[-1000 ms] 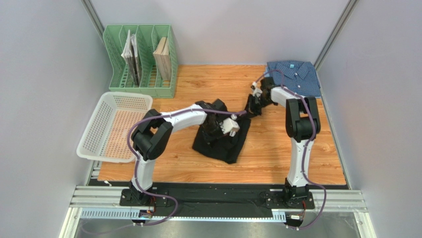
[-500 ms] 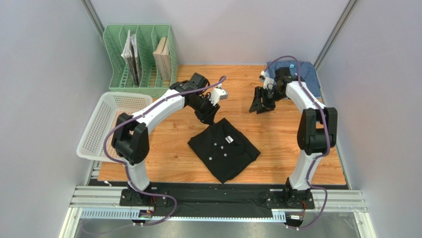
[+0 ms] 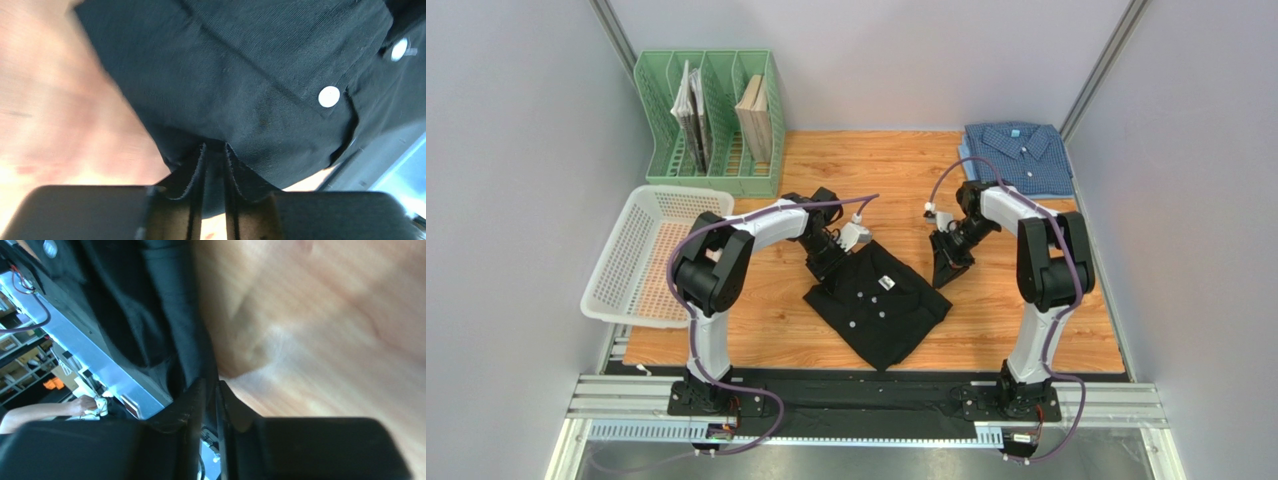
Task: Fold and stack the long sleeve shirts
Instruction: Fold the shirt
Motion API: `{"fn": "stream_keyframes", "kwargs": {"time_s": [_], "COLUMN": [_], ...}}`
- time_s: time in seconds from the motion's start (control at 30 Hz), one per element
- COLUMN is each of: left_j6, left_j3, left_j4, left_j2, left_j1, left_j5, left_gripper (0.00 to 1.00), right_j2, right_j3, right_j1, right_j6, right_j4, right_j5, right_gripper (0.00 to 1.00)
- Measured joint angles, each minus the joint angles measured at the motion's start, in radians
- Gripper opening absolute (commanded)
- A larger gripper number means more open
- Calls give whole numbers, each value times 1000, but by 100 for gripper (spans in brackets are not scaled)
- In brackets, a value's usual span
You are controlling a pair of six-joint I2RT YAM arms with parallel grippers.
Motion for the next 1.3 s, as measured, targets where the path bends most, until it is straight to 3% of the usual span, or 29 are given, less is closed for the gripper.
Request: {"fn": "stream_keyframes", "kwargs": {"time_s": [0.13, 0.27, 0.37, 0.47, 0.5, 0.57, 0.73, 0.87, 1.03, 1.13, 1.17, 1.3], "left_j6": [-6, -9, 0, 13, 14, 9, 25, 29, 11, 3, 2, -16], "left_j3": [-93, -201, -250, -248, -242, -198, 60, 155, 124, 86, 71, 11], "left_j4": [-5, -13, -45, -61, -61, -45, 11, 57, 64, 77, 83, 92], "left_j2": [-43, -122, -185, -266, -296, -356, -288, -179, -144, -154, -159, -190], "left_j1": [2, -2, -10, -10, -3, 27, 103, 109, 116, 128, 132, 151], "left_j5": [77, 184, 287, 362, 367, 349, 232, 167, 134, 127, 124, 111], "left_gripper": [18, 27, 36, 46, 49, 51, 49, 49, 49, 49, 49, 45], "right_j2": [115, 240, 335, 365, 354, 301, -16, -220, -193, -101, -74, 47], "right_j3": [87, 242, 410, 533, 542, 518, 235, 73, -12, -16, -15, 7], "right_j1": [23, 58, 89, 102, 100, 77, -30, -26, 34, 39, 39, 39], "right_j6": [-16, -14, -1, -2, -4, -21, -64, -84, -102, -111, -114, -126], "right_j4": [3, 19, 31, 25, 22, 9, -34, -86, -80, -54, -40, 27], "right_j5": [17, 41, 40, 39, 39, 42, 63, 66, 76, 113, 127, 209], "right_gripper": [3, 5, 14, 31, 44, 60, 64, 59, 46, 28, 17, 0]}}
